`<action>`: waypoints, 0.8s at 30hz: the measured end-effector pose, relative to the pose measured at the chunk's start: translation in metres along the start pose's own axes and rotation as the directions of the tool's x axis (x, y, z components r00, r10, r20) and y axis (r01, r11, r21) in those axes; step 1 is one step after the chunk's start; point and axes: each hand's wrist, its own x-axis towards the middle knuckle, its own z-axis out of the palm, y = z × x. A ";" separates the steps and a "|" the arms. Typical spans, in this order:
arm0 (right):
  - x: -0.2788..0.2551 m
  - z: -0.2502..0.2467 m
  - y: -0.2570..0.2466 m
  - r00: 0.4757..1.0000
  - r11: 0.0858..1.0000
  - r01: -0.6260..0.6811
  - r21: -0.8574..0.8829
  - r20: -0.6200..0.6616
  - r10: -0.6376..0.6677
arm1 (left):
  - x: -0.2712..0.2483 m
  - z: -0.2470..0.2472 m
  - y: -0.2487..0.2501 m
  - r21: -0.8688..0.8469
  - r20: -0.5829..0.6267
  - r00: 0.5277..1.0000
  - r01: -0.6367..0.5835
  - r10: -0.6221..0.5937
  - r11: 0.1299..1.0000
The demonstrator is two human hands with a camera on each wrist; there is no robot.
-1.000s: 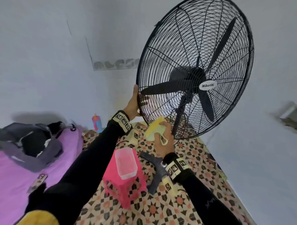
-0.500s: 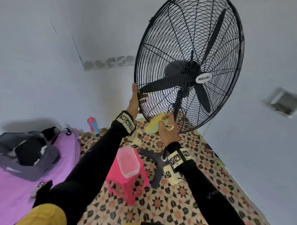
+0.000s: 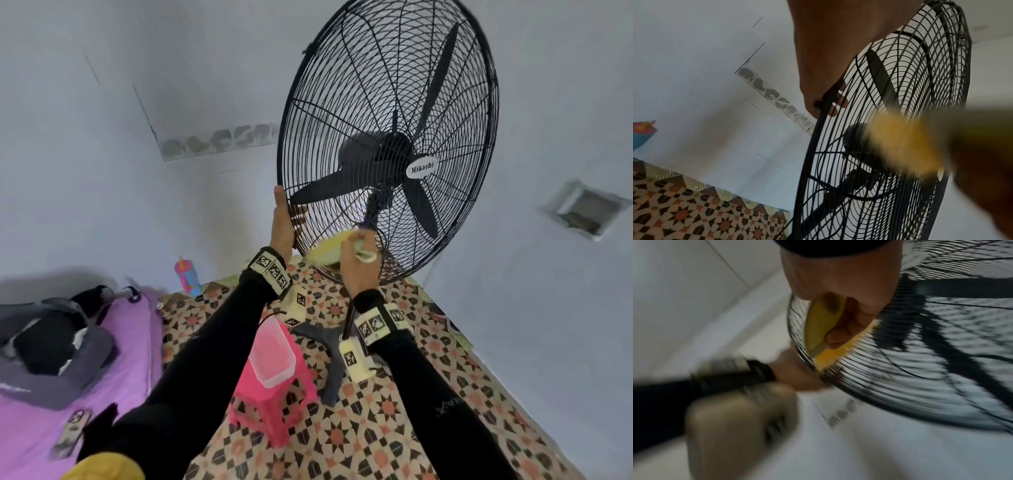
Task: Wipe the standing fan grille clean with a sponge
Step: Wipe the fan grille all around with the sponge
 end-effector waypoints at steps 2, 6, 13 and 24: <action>0.015 0.011 -0.030 0.990 0.988 0.143 0.052 0.010 -0.144 | 0.001 0.001 -0.002 -0.016 0.013 1.000 0.011 -0.011 1.000; 0.026 0.028 -0.030 0.997 0.992 0.064 0.113 -0.052 -0.059 | -0.001 -0.002 0.002 -0.007 0.012 1.000 0.027 -0.027 1.000; 0.011 -0.002 -0.008 0.993 0.993 -0.114 0.006 0.012 0.114 | -0.002 -0.001 0.006 -0.004 -0.047 0.999 0.018 -0.018 1.000; 0.024 -0.002 0.002 0.994 0.971 -0.111 -0.211 -0.007 0.112 | 0.013 -0.002 -0.009 0.018 -0.077 0.997 -0.027 0.028 0.999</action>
